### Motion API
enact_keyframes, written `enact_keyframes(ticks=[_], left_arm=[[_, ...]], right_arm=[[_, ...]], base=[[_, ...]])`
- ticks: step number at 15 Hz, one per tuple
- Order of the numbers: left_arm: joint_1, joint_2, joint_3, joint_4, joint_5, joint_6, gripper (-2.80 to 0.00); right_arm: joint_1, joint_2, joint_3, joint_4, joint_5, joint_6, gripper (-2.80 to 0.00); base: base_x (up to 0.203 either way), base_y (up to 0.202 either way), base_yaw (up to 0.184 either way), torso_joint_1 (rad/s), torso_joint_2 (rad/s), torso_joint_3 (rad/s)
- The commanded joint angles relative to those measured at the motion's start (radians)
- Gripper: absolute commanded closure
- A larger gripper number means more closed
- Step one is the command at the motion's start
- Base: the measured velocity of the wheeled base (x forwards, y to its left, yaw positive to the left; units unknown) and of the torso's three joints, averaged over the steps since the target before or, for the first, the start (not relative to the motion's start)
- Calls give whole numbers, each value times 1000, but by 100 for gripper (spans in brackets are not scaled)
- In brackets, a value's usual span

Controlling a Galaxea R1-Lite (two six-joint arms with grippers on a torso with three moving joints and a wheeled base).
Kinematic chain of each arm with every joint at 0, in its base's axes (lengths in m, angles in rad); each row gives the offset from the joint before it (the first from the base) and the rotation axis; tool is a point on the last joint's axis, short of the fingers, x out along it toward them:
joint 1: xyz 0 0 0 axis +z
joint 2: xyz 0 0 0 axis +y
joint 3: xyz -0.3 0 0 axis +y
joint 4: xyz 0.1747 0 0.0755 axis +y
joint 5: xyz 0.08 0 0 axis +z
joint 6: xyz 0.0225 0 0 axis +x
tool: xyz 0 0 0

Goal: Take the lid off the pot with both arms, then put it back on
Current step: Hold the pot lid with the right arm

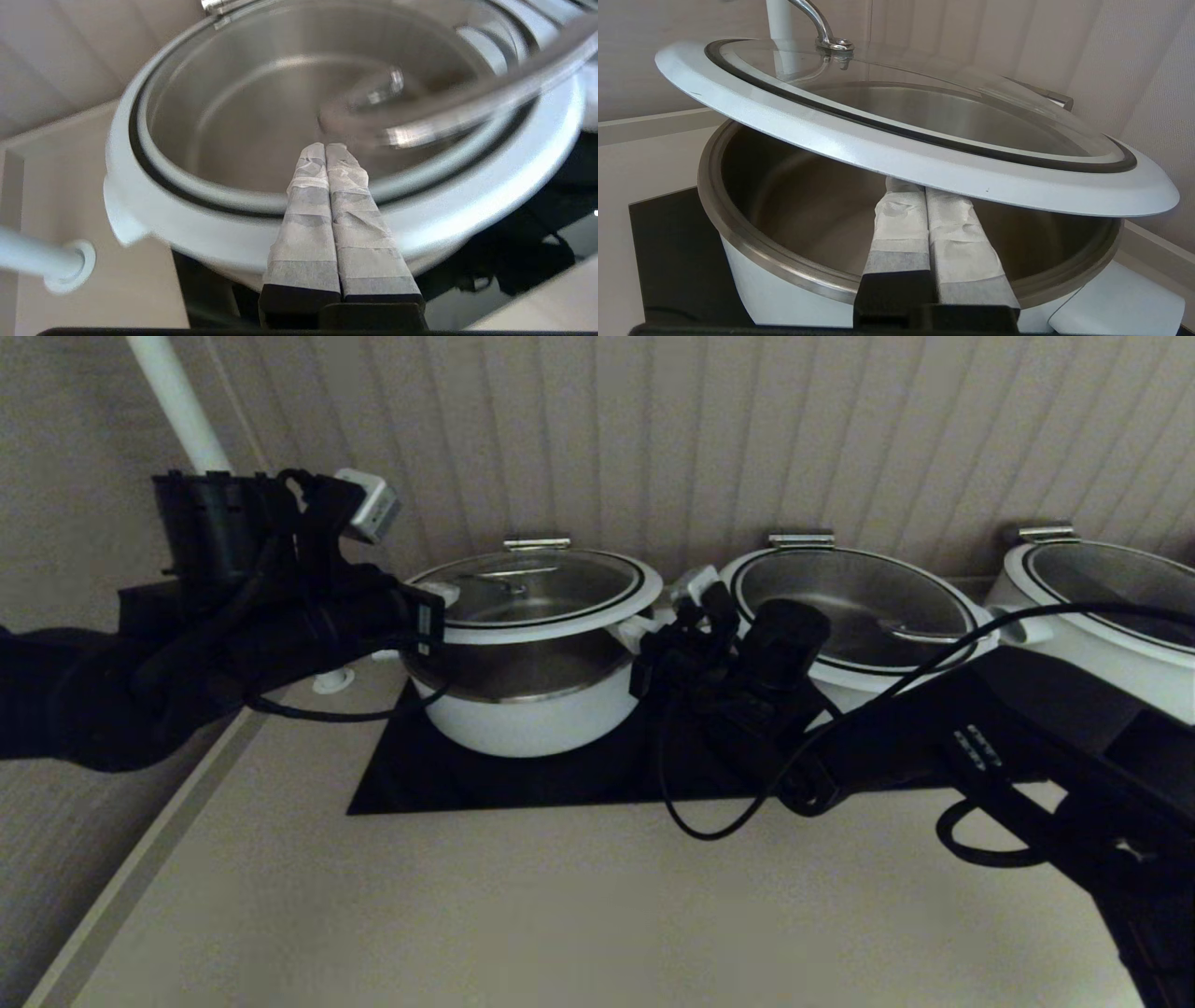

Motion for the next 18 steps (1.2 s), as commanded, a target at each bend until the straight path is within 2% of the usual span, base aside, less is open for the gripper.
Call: enact_keyframes(ticks=[1,8,18], left_arm=[[-1,-38,38,-4,-1,1,0],[-1,-121,88,21,-1,-1,0],[-7,-223,246,20,-3,0,0]], right_arm=[[-2,-3,-1,-8,2,-1,0],[-15,0,-24,-3,2,-1,0],[-30,8,-49,0,2,0,0]], base=[[0,0,0,0,0,0],[0,0,0,0,0,0],[0,0,0,0,0,0]])
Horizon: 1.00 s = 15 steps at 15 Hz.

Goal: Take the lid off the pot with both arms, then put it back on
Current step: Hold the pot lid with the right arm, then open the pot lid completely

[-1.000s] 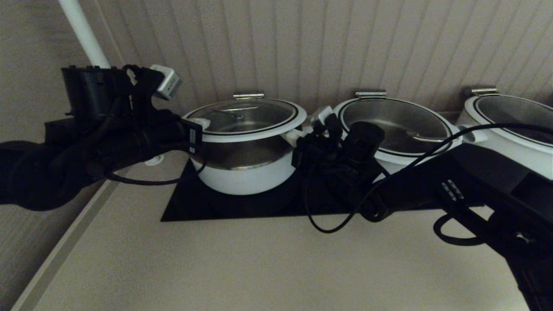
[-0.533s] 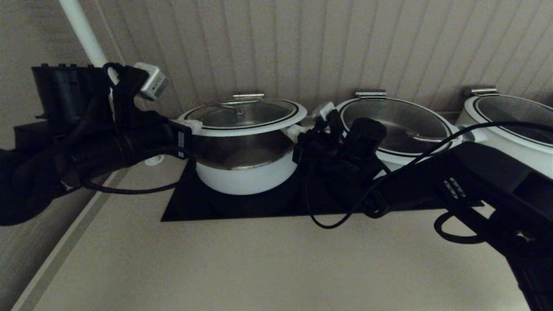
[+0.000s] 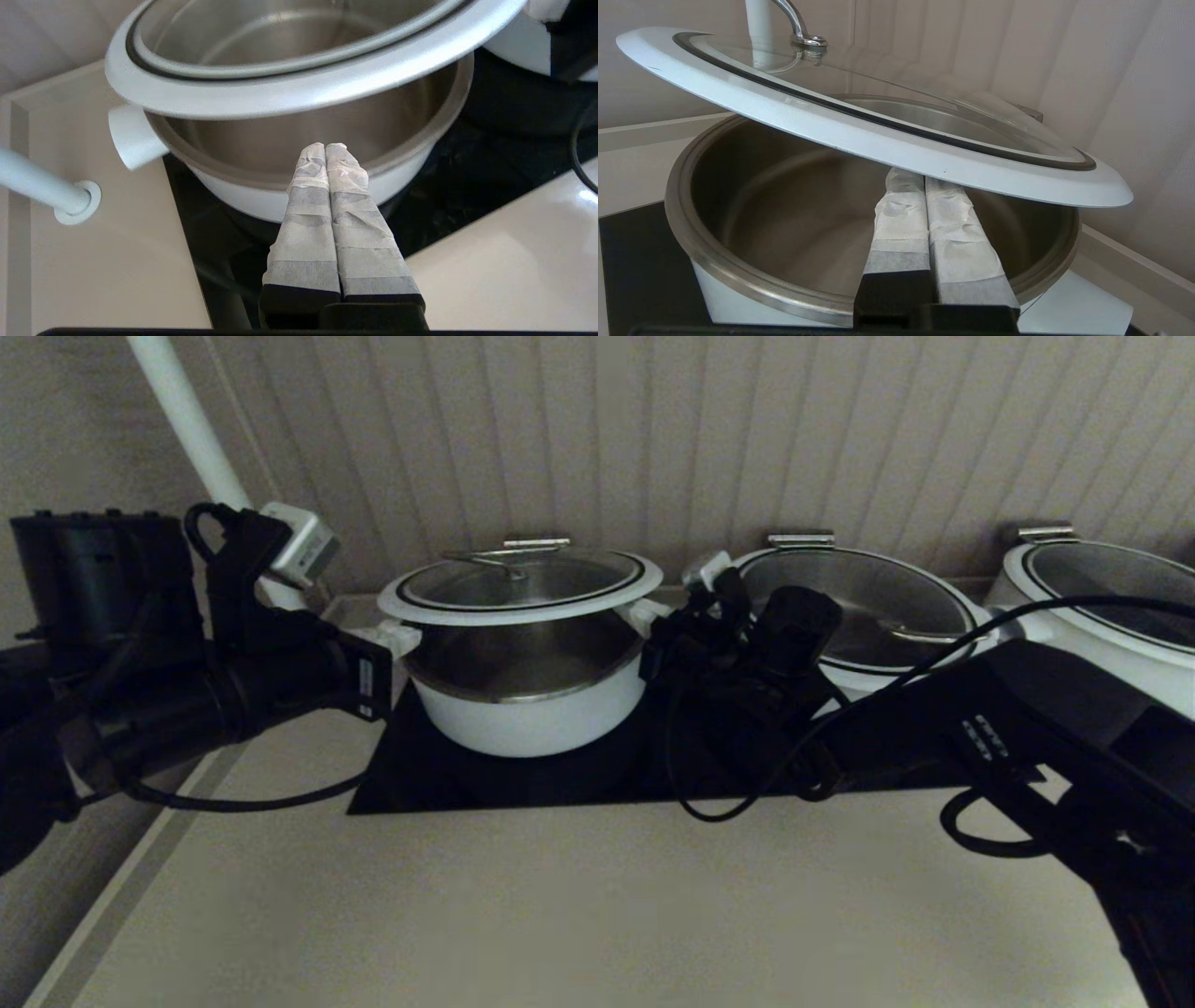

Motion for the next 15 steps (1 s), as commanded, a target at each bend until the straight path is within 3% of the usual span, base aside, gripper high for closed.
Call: enact_keyframes(ticks=[1,9,15], left_arm=[[-3,-21,27,-4,-2,1,0],[-57,-26,74,-11,0,-3,0],[-57,0,71,-15,2,-8,0]], right_arm=[[1,5,-8,-7,2,-1,0],[-1,2,-36,20,2,1,0],[1,13,-119,67,2,-1,0]], base=[[0,0,0,0,0,0],[0,0,0,0,0,0],[0,0,0,0,0,0]])
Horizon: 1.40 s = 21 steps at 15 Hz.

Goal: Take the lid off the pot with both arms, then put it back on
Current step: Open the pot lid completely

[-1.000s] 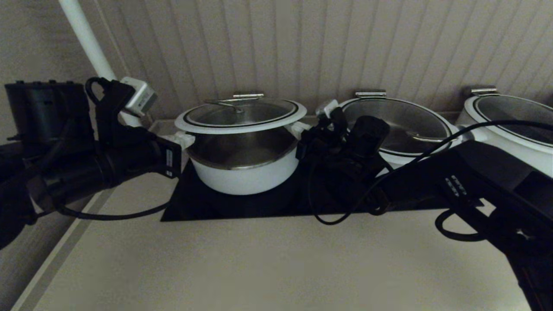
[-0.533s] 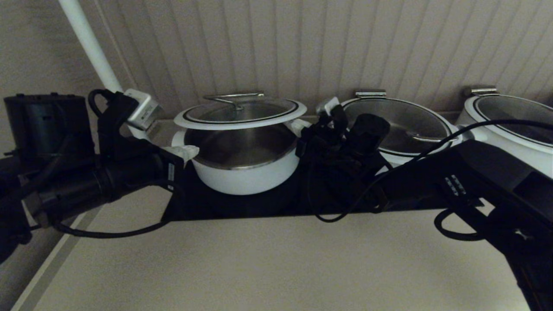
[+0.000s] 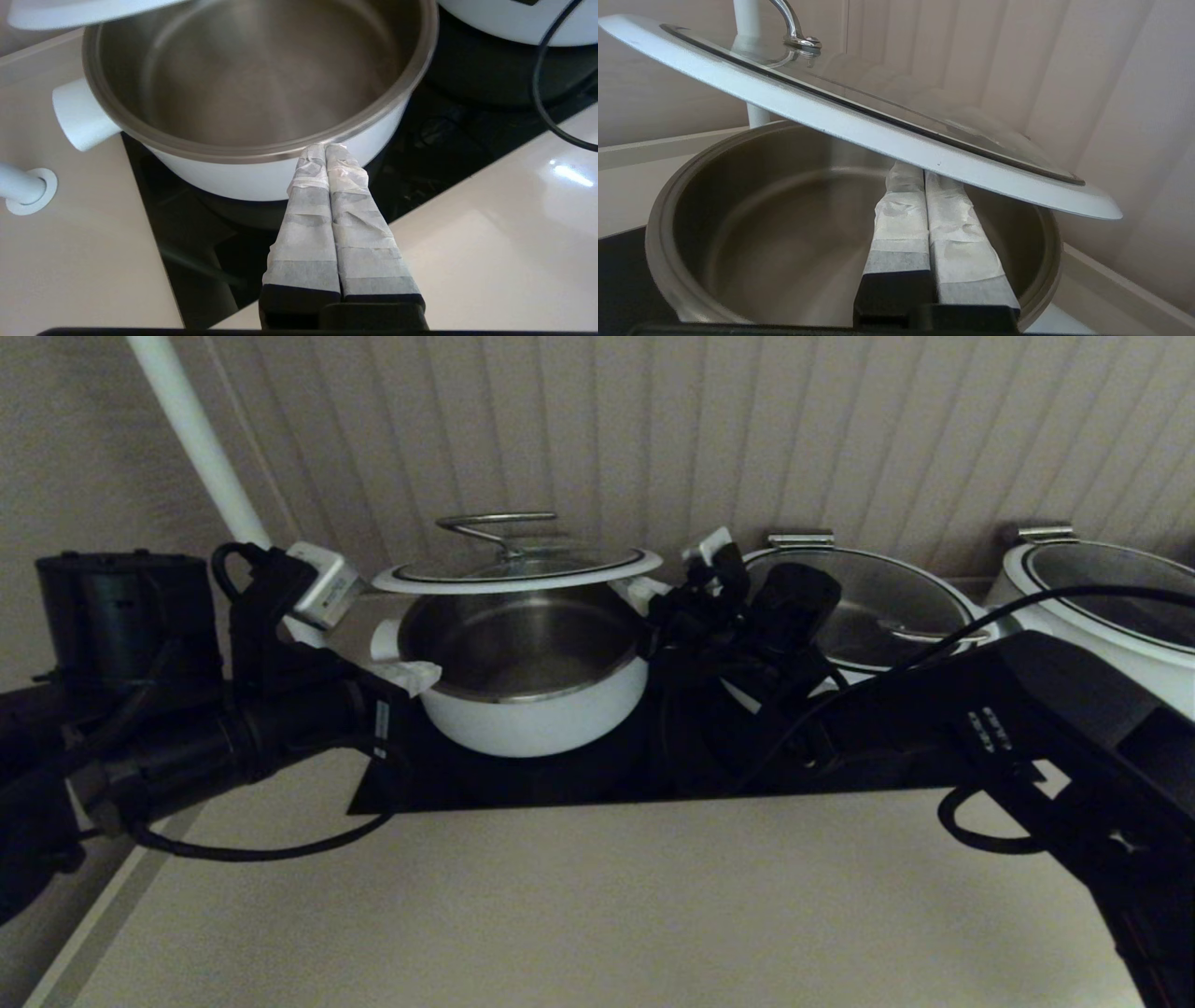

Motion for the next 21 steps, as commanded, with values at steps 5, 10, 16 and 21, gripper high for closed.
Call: enact_keyframes(ticks=[5,10,16,21], left_arm=[[0,91,-39,-113,56,1,0],[0,141,-114,-133,85,0,0],[0,175,-164,-133,85,0,0],[0,184,-165,-135,85,-1,0]], right_arm=[[1,0,-2,-11,3,-2,0],[3,1,1,-12,3,-5,0],[13,-4,22,-17,3,-10,0],[15,-15,35,-19,4,-10,0]], base=[[0,0,0,0,0,0],[0,0,0,0,0,0],[0,0,0,0,0,0],[0,0,0,0,0,0]])
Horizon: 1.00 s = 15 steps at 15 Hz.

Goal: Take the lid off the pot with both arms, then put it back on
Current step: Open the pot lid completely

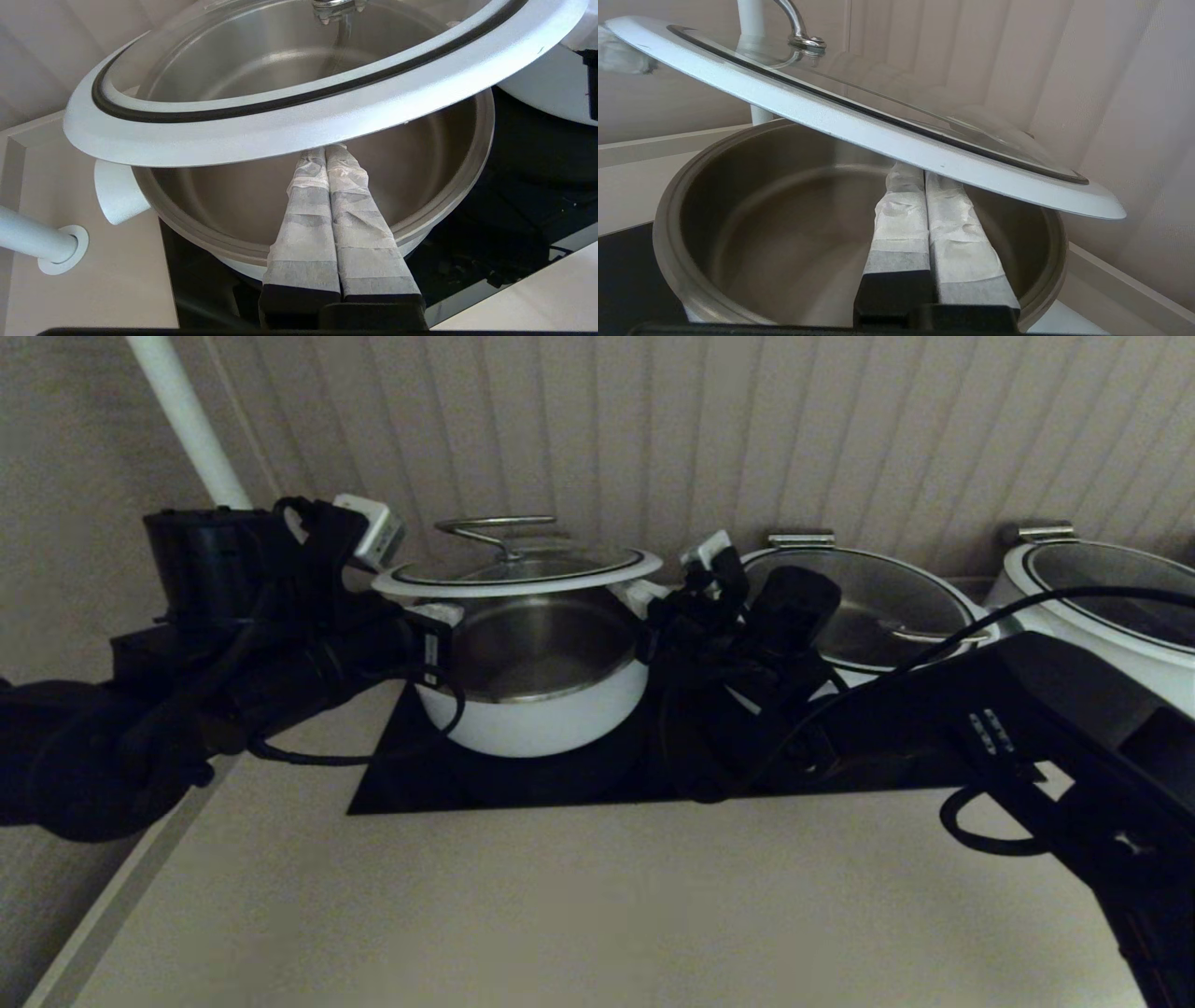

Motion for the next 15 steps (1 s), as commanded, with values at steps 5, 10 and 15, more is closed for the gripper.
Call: enact_keyframes(ticks=[5,10,15], left_arm=[[0,22,-6,-6,2,-5,0],[0,34,-9,-6,11,-11,0],[0,59,-51,-6,37,-13,0]], right_arm=[[1,-31,52,-23,3,-1,0],[2,-46,58,-22,4,-1,0],[15,-73,110,-25,5,-3,0]], base=[[0,0,0,0,0,0],[0,0,0,0,0,0],[0,0,0,0,0,0]])
